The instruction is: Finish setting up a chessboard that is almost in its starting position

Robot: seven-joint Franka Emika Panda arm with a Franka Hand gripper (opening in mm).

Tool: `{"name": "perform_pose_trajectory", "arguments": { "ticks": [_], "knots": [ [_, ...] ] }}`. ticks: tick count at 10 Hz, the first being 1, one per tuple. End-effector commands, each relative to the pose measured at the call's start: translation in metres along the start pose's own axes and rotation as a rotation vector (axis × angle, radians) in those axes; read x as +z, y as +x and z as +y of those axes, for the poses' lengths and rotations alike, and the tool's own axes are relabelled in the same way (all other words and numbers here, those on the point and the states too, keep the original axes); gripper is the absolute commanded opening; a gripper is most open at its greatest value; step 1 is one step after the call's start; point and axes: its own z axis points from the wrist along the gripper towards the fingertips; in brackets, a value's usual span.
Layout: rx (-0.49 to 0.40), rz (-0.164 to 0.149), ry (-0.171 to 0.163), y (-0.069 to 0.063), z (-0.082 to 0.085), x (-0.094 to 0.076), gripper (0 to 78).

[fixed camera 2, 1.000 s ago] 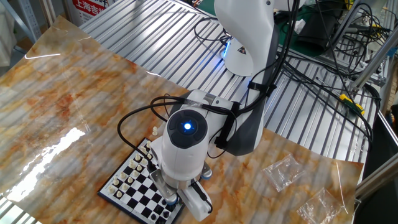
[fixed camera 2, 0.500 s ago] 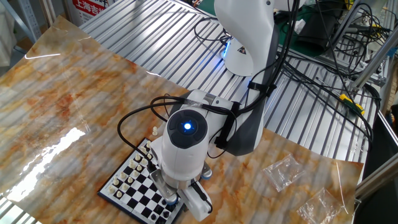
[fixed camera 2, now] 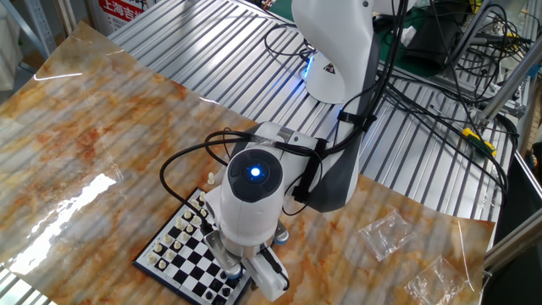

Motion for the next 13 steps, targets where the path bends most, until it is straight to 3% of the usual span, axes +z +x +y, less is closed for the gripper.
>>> {"name": "perform_pose_trajectory", "arguments": {
  "ticks": [1,5,13],
  "knots": [
    [0.015,0.024,0.002,0.000,-0.012,-0.019,77.5],
    [0.011,0.027,-0.001,0.004,-0.019,-0.027,77.5],
    [-0.011,0.042,0.007,0.018,-0.060,-0.054,77.5]
  ]
}}
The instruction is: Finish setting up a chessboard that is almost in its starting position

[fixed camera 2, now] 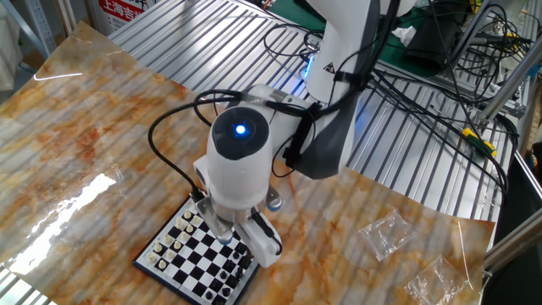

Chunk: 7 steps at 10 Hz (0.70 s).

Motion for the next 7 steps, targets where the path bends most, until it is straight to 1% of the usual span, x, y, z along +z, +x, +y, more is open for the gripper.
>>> {"name": "perform_pose_trajectory", "arguments": {
  "ticks": [1,3,4,5,7],
  "knots": [
    [-0.002,-0.001,0.001,0.0040,-0.0168,-0.0096,77.5],
    [-0.008,0.000,0.002,0.0043,-0.0174,-0.0095,77.5],
    [0.000,-0.016,-0.004,0.0043,-0.0174,-0.0095,77.5],
    [0.027,-0.027,-0.013,0.0043,-0.0174,-0.0095,77.5],
    [0.078,-0.060,-0.009,0.0043,-0.0174,-0.0095,77.5]
  ]
}}
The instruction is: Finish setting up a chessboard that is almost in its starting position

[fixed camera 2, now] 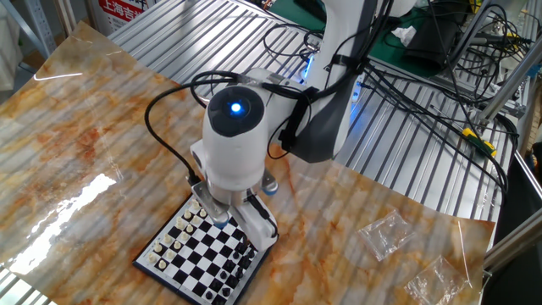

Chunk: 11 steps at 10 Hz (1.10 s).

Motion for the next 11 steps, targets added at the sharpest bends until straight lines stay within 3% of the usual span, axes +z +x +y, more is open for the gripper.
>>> {"name": "perform_pose_trajectory", "arguments": {
  "ticks": [1,3,4,7,8,9,11],
  "knots": [
    [0.047,-0.044,0.013,-0.001,0.000,-0.002,77.5],
    [0.070,-0.053,0.015,-0.001,0.000,-0.002,77.5],
    [0.069,-0.040,0.011,0.001,-0.001,-0.002,77.5],
    [0.019,-0.020,0.015,0.023,-0.012,-0.003,77.5],
    [0.019,-0.020,0.015,0.023,-0.012,-0.003,77.5],
    [-0.017,-0.021,0.016,0.037,-0.023,-0.003,77.5],
    [-0.045,-0.021,0.015,0.043,-0.036,-0.004,77.5]
  ]
}}
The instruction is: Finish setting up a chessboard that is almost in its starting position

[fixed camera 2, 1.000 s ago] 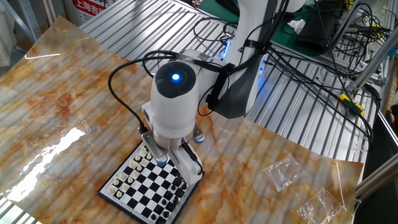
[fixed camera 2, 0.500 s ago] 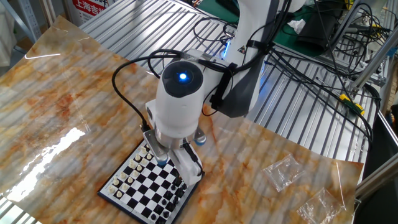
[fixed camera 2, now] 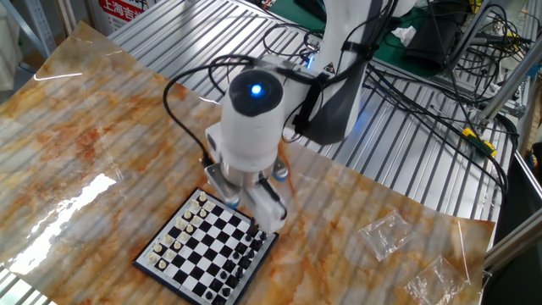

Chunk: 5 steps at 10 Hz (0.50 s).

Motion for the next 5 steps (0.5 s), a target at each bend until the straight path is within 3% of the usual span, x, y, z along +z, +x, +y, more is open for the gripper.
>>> {"name": "perform_pose_trajectory", "arguments": {
  "ticks": [1,5],
  "knots": [
    [-0.090,0.004,-0.009,0.024,-0.037,-0.004,77.5],
    [-0.143,-0.003,-0.007,0.030,-0.065,0.003,77.5]
  ]
}}
